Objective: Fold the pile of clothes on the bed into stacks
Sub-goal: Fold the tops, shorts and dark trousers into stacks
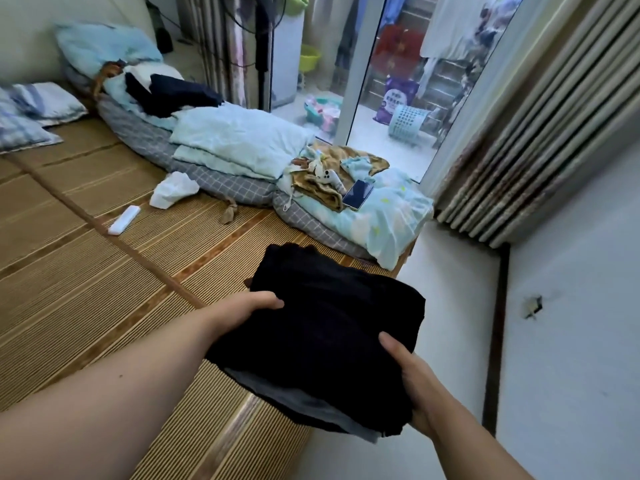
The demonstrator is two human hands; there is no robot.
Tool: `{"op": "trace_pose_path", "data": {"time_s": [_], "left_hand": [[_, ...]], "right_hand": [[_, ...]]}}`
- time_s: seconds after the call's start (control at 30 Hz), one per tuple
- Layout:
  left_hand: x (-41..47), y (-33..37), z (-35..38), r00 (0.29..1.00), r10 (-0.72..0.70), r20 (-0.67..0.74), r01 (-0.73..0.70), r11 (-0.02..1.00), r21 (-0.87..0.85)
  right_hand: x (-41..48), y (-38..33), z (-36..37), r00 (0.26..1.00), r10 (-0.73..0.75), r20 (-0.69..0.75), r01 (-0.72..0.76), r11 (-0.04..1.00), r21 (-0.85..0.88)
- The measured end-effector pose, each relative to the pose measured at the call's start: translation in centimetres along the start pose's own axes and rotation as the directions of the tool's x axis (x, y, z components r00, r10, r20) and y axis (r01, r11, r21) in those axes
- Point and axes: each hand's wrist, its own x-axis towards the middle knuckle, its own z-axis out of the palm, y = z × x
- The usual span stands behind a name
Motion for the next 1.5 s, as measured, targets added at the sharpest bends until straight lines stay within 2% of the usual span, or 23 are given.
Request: {"op": "trace_pose_path", "data": {"time_s": [0.23,0.47,0.53,0.67,0.73,0.83,1.0,1.13,1.27,1.33,1.43,1.5], "left_hand": [[13.0,6.0,0.5,0.994,0.038,-0.103,-0.042,0.998,-0.035],[28.7,6.9,-1.2,0.984,0.040,-0.176,-0.037,0.999,0.015],[32.3,6.3,-1.9,0.980,0.005,-0.200,0.003,0.999,0.040],[38.4,3.9,-2.7,0.972,-0.185,-0.145,0.187,0.982,-0.002],[40.6,2.6,-2.9,0.974,-0.196,-0.117,0.203,0.978,0.053],[42.6,1.1,-3.1,0.973,-0.168,-0.158,0.194,0.966,0.168],[42.4,0.2,-3.1,0.959,-0.081,-0.273,0.166,0.937,0.306],[39.9,1.3,-2.2,0.942,-0.015,-0.335,0.170,0.882,0.439],[35.2,3.5,-0.1,0.948,0.079,-0.308,0.103,0.840,0.532],[28.9,5.7,0.9,0.948,0.157,-0.278,0.034,0.816,0.578],[25.1,6.6,2.7,0.952,0.231,-0.200,-0.054,0.772,0.633],[17.4,7.0,3.0,0.930,0.337,-0.149,-0.143,0.703,0.696]], "right_hand": [[13.1,-5.5,-3.7,0.998,0.065,0.003,-0.065,0.998,0.017],[29.5,-5.4,-5.6,0.991,0.132,0.017,-0.132,0.990,0.051],[33.3,-4.5,-6.0,0.990,0.139,0.000,-0.139,0.989,0.048],[39.9,-1.7,-7.5,0.983,0.183,0.005,-0.183,0.982,0.034],[41.8,-0.3,-7.9,0.983,0.185,-0.015,-0.185,0.983,0.014],[43.4,1.1,-8.0,0.987,0.156,-0.043,-0.157,0.987,-0.039],[43.4,0.6,-7.1,0.996,0.069,-0.048,-0.074,0.991,-0.114],[40.8,-1.1,-6.5,0.987,0.019,-0.160,-0.050,0.979,-0.197],[36.0,-4.2,-4.1,0.978,-0.085,-0.192,0.023,0.952,-0.306],[30.2,-7.1,-1.4,0.968,-0.174,-0.179,0.093,0.917,-0.387],[27.0,-8.9,0.8,0.954,-0.279,-0.111,0.162,0.792,-0.589],[19.8,-9.9,3.8,0.921,-0.388,-0.031,0.237,0.623,-0.746]]}}
